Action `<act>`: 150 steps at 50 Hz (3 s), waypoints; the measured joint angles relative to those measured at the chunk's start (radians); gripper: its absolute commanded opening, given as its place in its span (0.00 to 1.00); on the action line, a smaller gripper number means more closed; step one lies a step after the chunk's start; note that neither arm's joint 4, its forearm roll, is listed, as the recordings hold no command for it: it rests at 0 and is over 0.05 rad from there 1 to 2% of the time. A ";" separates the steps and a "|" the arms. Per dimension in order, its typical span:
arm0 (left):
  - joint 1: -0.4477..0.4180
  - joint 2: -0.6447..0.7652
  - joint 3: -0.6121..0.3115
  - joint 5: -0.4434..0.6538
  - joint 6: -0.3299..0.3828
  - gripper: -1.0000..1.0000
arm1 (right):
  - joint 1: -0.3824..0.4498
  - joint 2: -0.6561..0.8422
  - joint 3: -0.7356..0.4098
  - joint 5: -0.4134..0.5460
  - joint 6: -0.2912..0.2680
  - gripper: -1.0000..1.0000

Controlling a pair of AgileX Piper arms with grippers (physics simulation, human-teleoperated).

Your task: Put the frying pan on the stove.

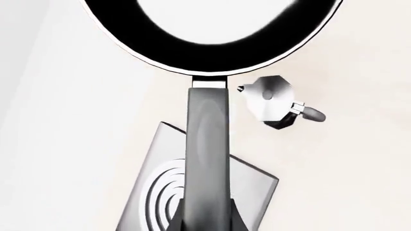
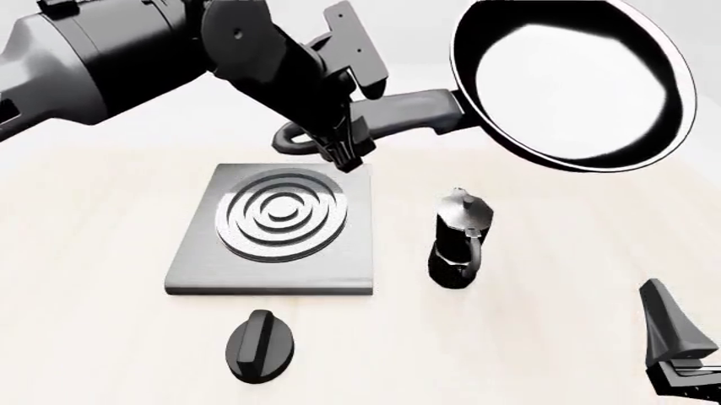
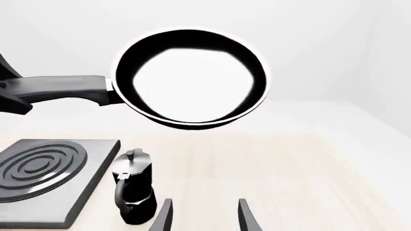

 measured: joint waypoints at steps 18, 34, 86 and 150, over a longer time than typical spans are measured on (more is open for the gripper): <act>0.078 -0.120 0.108 0.013 -0.024 0.00 | 0.000 0.000 0.000 0.000 0.000 1.00; 0.137 -0.249 0.244 0.006 -0.076 0.00 | 0.000 0.000 0.000 0.000 0.000 1.00; 0.325 -0.578 0.652 -0.083 -0.377 0.00 | 0.000 0.000 0.000 0.000 0.000 1.00; 0.431 -0.876 1.064 -0.108 -0.473 0.00 | 0.000 0.000 0.000 0.000 0.000 1.00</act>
